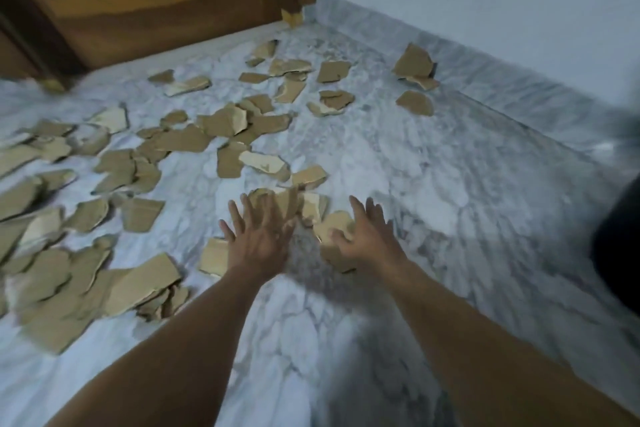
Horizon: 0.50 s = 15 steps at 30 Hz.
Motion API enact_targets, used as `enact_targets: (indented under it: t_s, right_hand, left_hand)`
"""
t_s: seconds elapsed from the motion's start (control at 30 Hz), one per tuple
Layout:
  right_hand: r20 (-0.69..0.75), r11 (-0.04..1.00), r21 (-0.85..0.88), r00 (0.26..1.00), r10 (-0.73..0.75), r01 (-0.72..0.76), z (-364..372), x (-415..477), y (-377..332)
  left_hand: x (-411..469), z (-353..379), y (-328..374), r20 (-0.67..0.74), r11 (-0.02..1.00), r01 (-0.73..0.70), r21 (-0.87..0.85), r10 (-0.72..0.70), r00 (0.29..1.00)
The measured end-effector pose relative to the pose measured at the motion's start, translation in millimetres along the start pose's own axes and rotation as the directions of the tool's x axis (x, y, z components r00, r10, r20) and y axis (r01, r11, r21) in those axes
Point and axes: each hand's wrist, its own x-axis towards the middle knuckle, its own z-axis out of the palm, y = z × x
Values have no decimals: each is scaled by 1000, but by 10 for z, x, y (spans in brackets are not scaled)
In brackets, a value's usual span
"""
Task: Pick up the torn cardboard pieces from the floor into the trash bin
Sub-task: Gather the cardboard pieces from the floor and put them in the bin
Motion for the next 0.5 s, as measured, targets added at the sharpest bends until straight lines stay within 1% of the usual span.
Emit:
enact_targets:
  t_s: [0.07,0.17,0.23,0.33,0.43,0.5]
  right_hand:
    - [13,999,-50,1000,-18,19,289,166,-82]
    - [-66,975,-217,996,-58,42,528,452,-224]
    - [-100,962,-269,992,-82,52,579,699,-344]
    - [-57,946,-307,991,-124,101,591,1100,-538]
    - [6,940,-323,994,-114,109,589,1353,-704]
    - [-30,939,-320,989,-142,125,620,1485,-817]
  left_hand:
    - [11,103,-234,-20,998,58,9,-57,998]
    - [136,188,-546,-102,988,154,10,-152,983]
    - [306,187,-690,-145,984,175,-15,-175,974]
    - [604,123,-852,-140,988,136,-67,-144,980]
    - [827,27,-977,-94,996,61,-67,-67,993]
    - [948,-30,-1052,-71,996,64,-68,-68,995]
